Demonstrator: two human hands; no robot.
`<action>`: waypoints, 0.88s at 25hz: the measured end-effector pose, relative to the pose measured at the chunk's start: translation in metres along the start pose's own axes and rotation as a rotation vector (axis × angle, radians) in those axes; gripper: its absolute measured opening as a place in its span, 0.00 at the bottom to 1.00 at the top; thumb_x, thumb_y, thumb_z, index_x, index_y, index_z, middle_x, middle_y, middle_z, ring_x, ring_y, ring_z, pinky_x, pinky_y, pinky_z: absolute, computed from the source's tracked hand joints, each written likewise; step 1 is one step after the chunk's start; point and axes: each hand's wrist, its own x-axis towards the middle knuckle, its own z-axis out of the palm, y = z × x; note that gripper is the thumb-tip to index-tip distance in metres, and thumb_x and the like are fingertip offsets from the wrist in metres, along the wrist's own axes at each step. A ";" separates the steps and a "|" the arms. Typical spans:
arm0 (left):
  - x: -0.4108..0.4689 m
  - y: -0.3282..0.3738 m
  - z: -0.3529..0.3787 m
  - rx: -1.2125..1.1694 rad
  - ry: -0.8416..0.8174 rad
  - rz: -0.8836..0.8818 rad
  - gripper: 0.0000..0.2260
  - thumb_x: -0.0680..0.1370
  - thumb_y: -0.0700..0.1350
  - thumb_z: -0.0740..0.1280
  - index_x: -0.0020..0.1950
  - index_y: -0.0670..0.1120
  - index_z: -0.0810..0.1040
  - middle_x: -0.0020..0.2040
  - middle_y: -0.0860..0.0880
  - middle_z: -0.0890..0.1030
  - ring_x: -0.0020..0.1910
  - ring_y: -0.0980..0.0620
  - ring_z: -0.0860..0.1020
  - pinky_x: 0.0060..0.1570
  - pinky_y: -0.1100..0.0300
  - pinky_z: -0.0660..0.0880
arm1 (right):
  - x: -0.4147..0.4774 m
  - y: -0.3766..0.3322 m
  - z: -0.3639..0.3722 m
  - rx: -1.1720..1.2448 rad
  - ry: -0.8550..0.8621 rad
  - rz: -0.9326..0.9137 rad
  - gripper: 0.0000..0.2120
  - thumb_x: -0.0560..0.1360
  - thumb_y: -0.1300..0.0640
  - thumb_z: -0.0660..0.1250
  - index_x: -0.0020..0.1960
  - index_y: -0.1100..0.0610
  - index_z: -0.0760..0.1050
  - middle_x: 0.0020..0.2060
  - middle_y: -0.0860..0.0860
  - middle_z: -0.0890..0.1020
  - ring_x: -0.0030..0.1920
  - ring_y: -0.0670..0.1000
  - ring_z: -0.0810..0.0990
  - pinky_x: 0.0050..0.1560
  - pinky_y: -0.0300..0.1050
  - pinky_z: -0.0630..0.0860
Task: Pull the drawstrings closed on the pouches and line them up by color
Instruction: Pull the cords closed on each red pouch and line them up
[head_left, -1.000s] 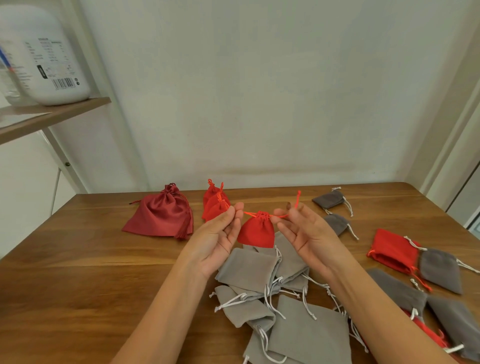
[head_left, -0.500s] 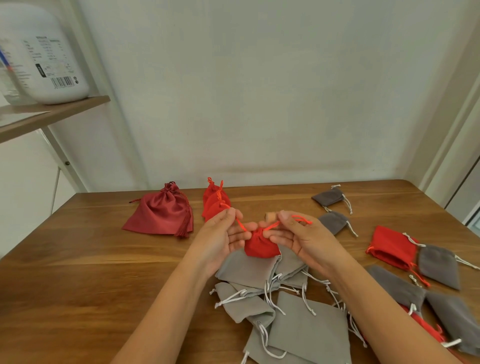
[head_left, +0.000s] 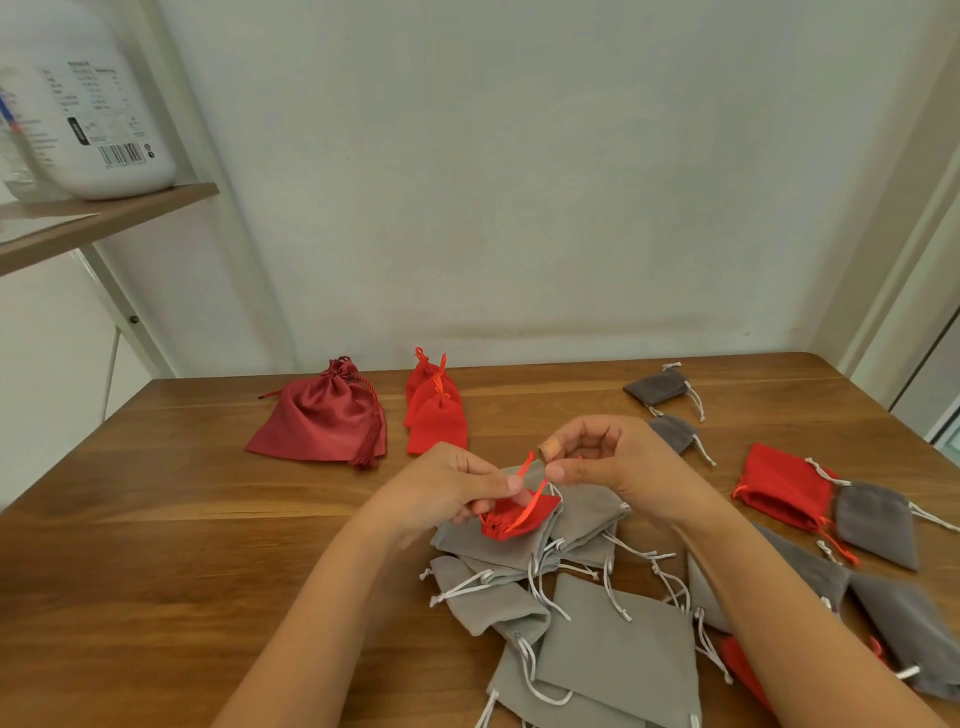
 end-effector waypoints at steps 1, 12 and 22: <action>-0.001 0.000 0.000 0.026 -0.016 0.011 0.09 0.76 0.46 0.69 0.47 0.42 0.85 0.25 0.53 0.67 0.26 0.58 0.61 0.27 0.67 0.58 | 0.000 0.000 0.000 0.023 0.007 -0.025 0.10 0.61 0.66 0.74 0.42 0.60 0.79 0.39 0.51 0.84 0.40 0.46 0.82 0.44 0.36 0.78; -0.003 0.001 0.007 0.114 -0.098 0.069 0.11 0.75 0.49 0.69 0.47 0.42 0.85 0.27 0.55 0.73 0.29 0.59 0.65 0.32 0.68 0.64 | 0.000 0.006 0.022 -0.177 0.032 -0.141 0.11 0.68 0.66 0.74 0.48 0.56 0.80 0.41 0.51 0.84 0.44 0.49 0.82 0.50 0.40 0.78; 0.006 -0.003 0.007 -0.198 0.113 -0.012 0.07 0.76 0.42 0.68 0.41 0.43 0.85 0.29 0.51 0.76 0.26 0.59 0.65 0.28 0.68 0.60 | -0.002 0.002 0.018 -0.342 0.149 -0.037 0.05 0.67 0.57 0.76 0.42 0.51 0.84 0.36 0.49 0.85 0.37 0.46 0.79 0.41 0.40 0.76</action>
